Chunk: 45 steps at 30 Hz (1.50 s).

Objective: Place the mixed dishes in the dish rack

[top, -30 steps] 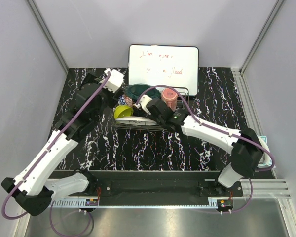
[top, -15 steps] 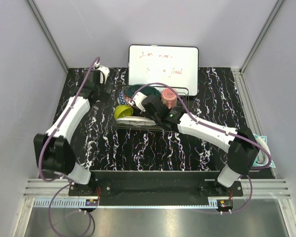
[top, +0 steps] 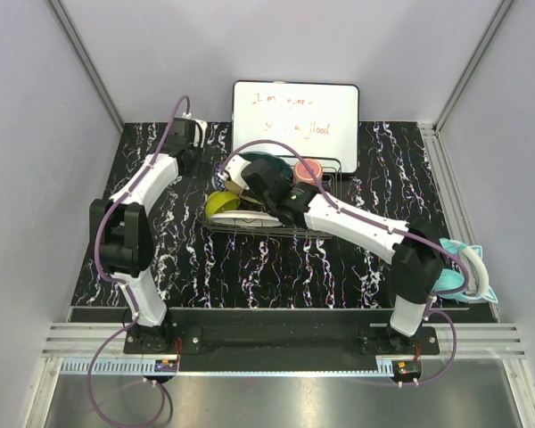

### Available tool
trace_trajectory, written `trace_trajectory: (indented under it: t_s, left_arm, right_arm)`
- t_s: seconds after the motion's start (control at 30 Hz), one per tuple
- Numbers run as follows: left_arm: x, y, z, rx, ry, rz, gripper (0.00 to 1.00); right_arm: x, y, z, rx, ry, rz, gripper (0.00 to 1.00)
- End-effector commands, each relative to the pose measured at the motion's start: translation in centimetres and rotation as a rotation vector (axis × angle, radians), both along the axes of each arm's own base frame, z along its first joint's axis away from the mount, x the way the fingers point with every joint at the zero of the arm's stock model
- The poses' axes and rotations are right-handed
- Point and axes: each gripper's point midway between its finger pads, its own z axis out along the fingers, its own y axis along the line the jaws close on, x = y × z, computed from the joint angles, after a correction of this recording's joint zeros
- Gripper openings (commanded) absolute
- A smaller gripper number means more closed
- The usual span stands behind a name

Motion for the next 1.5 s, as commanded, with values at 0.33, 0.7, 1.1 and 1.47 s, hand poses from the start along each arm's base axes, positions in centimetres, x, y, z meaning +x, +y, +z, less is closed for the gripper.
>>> trace_trajectory:
  t_s: [0.33, 0.7, 1.1, 1.47]
  left_arm:
    - [1.0, -1.7, -1.1, -0.088, -0.059, -0.012, 0.87]
    - [-0.1, -1.8, -0.2, -0.087, -0.092, -0.026, 0.87]
    - [-0.6, -1.8, 0.8, -0.081, -0.113, -0.025, 0.87]
    - [-1.4, -2.2, 2.2, -0.076, -0.132, -0.038, 0.88]
  right_arm:
    - [0.0, 7.0, -1.9, 0.069, 0.037, 0.114, 0.08]
    - [-0.5, 7.6, -3.9, 0.068, 0.079, 0.111, 0.37]
    - [-0.7, 5.3, -2.6, 0.067, 0.046, 0.043, 0.70]
    - [-0.3, 3.1, 2.9, 0.133, -0.060, -0.047, 1.00]
